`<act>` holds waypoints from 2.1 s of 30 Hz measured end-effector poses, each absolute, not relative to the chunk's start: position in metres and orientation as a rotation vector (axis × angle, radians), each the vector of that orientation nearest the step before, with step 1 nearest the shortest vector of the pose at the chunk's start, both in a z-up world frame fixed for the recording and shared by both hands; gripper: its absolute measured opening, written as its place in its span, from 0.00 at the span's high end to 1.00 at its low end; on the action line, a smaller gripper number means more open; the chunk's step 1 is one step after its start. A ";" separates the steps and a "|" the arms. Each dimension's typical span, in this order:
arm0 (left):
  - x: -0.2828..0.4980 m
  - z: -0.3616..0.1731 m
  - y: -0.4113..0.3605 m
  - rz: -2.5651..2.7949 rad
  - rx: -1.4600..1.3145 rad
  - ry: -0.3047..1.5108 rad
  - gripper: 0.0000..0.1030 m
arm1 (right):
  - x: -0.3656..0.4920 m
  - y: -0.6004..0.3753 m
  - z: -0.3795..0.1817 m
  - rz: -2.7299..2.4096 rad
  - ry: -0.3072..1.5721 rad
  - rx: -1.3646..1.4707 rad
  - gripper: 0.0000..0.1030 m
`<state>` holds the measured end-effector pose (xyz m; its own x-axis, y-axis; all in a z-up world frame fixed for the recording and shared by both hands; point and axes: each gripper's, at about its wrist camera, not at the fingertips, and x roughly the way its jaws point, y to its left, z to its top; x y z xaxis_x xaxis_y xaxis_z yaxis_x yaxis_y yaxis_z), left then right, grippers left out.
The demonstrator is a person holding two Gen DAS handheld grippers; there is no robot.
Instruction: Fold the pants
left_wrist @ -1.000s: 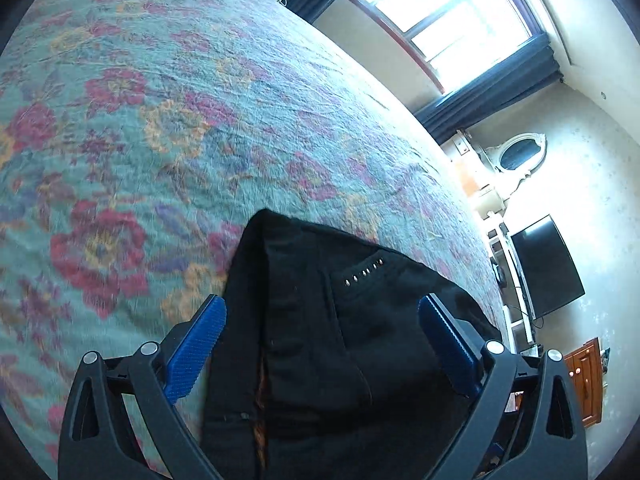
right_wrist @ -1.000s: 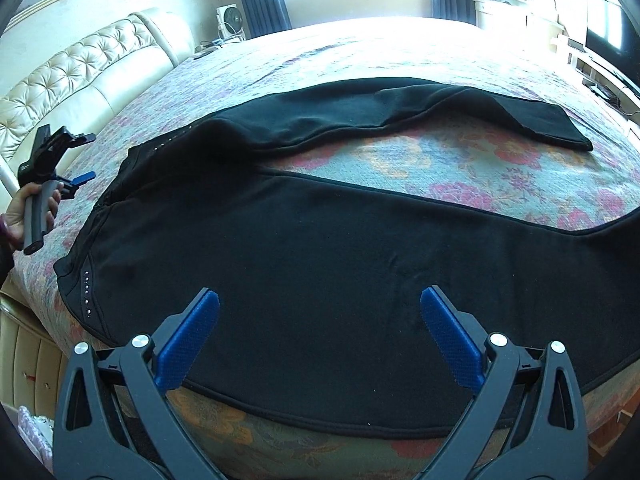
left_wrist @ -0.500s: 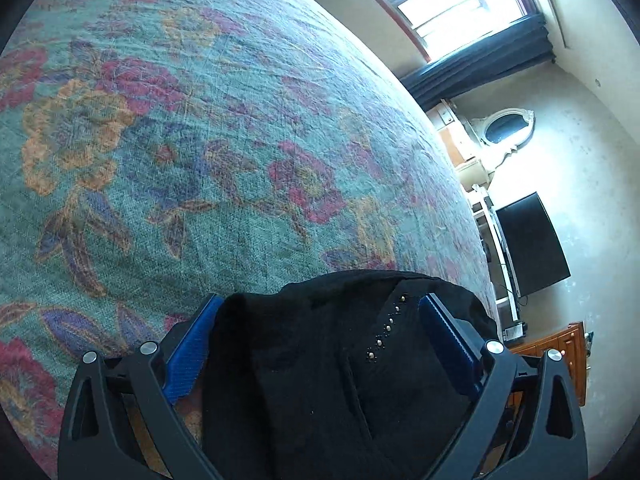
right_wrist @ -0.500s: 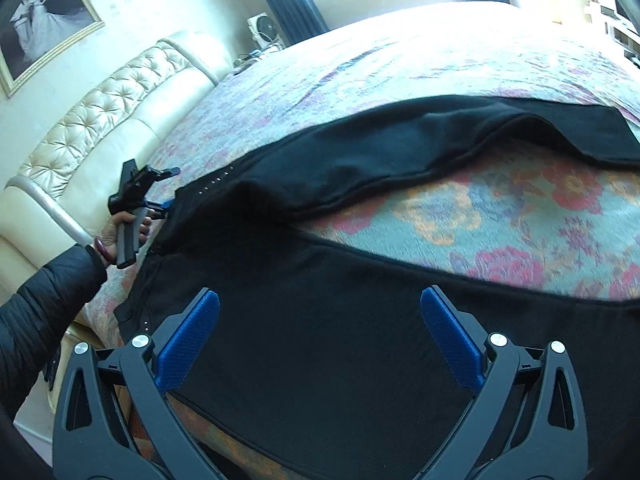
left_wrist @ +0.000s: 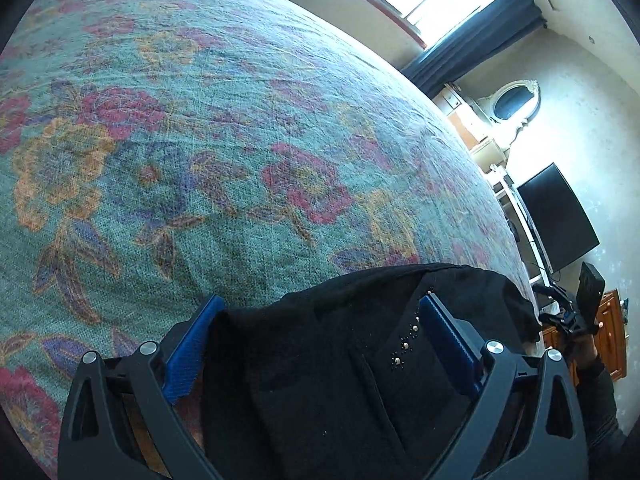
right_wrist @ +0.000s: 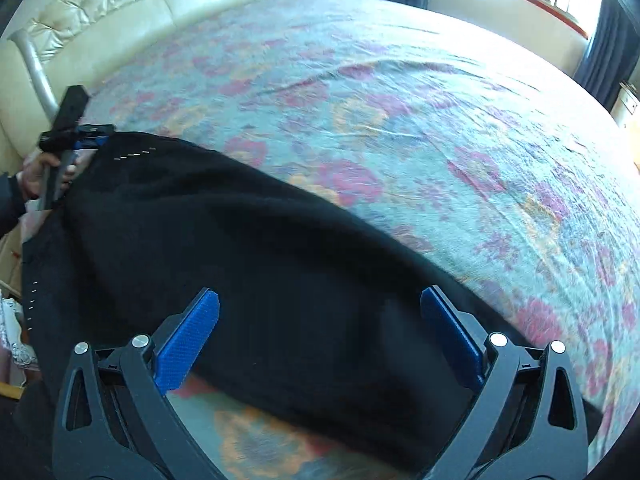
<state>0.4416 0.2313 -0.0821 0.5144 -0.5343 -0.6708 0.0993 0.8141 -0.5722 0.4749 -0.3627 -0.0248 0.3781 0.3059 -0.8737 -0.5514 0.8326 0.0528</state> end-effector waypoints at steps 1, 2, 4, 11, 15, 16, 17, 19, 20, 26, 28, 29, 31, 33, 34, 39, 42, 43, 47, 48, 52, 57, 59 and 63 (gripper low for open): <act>0.443 -0.082 0.231 -0.397 -0.501 0.970 0.06 | 0.491 -0.366 -0.034 0.551 1.096 -0.260 0.02; 0.446 -0.082 0.230 -0.394 -0.497 0.974 0.06 | 0.506 -0.368 -0.042 0.529 1.131 -0.258 0.02; 0.452 -0.082 0.226 -0.387 -0.481 0.982 0.06 | 0.526 -0.371 -0.059 0.509 1.185 -0.260 0.02; 0.454 -0.082 0.205 -0.335 -0.229 1.009 0.50 | 0.537 -0.369 -0.084 0.529 1.257 -0.329 0.44; 0.446 -0.082 0.221 -0.380 -0.343 1.009 0.69 | 0.523 -0.373 -0.073 0.526 1.214 -0.288 0.84; 0.445 -0.081 0.217 -0.369 -0.316 1.006 0.70 | 0.517 -0.372 -0.071 0.514 1.189 -0.308 0.87; 0.444 -0.079 0.215 -0.367 -0.306 1.001 0.74 | 0.511 -0.370 -0.068 0.504 1.167 -0.321 0.88; 0.442 -0.073 0.211 -0.385 -0.334 0.987 0.80 | 0.498 -0.369 -0.057 0.470 1.091 -0.332 0.89; 0.440 -0.068 0.211 -0.398 -0.344 0.974 0.80 | 0.488 -0.369 -0.049 0.454 1.045 -0.326 0.89; 0.391 -0.021 0.223 -0.509 -0.458 0.796 0.80 | 0.403 -0.368 0.004 0.364 0.773 -0.403 0.89; 0.362 -0.008 0.226 -0.545 -0.463 0.746 0.80 | 0.359 -0.369 0.019 0.344 0.686 -0.450 0.89; 0.346 -0.003 0.226 -0.556 -0.468 0.728 0.79 | 0.338 -0.369 0.023 0.335 0.652 -0.472 0.89; 0.314 -0.001 0.228 -0.580 -0.484 0.713 0.77 | 0.289 -0.371 0.025 0.317 0.598 -0.520 0.89; 0.282 -0.006 0.228 -0.588 -0.484 0.725 0.72 | 0.240 -0.371 0.016 0.309 0.559 -0.598 0.89; 0.265 -0.012 0.229 -0.582 -0.482 0.747 0.68 | 0.220 -0.372 0.009 0.316 0.565 -0.615 0.89; 0.203 -0.062 0.239 -0.478 -0.513 0.936 0.34 | 0.160 -0.381 -0.036 0.346 0.724 -0.626 0.77; 0.164 -0.073 0.254 -0.418 -0.577 0.938 0.29 | 0.155 -0.382 -0.043 0.363 0.841 -0.487 0.54; 0.155 -0.071 0.259 -0.386 -0.619 0.926 0.26 | 0.154 -0.386 -0.039 0.382 0.872 -0.370 0.38; 0.127 -0.063 0.273 -0.317 -0.920 0.792 0.24 | 0.156 -0.408 -0.024 0.406 0.911 0.158 0.29; 0.125 -0.062 0.270 -0.315 -0.971 0.770 0.23 | 0.159 -0.411 -0.026 0.406 0.922 0.275 0.29; 0.134 -0.057 0.237 -0.307 -1.021 0.766 0.23 | 0.175 -0.426 -0.051 0.378 0.952 0.677 0.29; 0.155 -0.056 0.200 -0.288 -1.048 0.781 0.23 | 0.179 -0.432 -0.075 0.341 0.967 0.886 0.29; 0.156 -0.057 0.193 -0.246 -1.049 0.788 0.23 | 0.177 -0.430 -0.078 0.334 0.966 0.901 0.29; 0.150 -0.062 0.194 -0.132 -1.042 0.774 0.23 | 0.176 -0.427 -0.085 0.312 0.966 0.904 0.29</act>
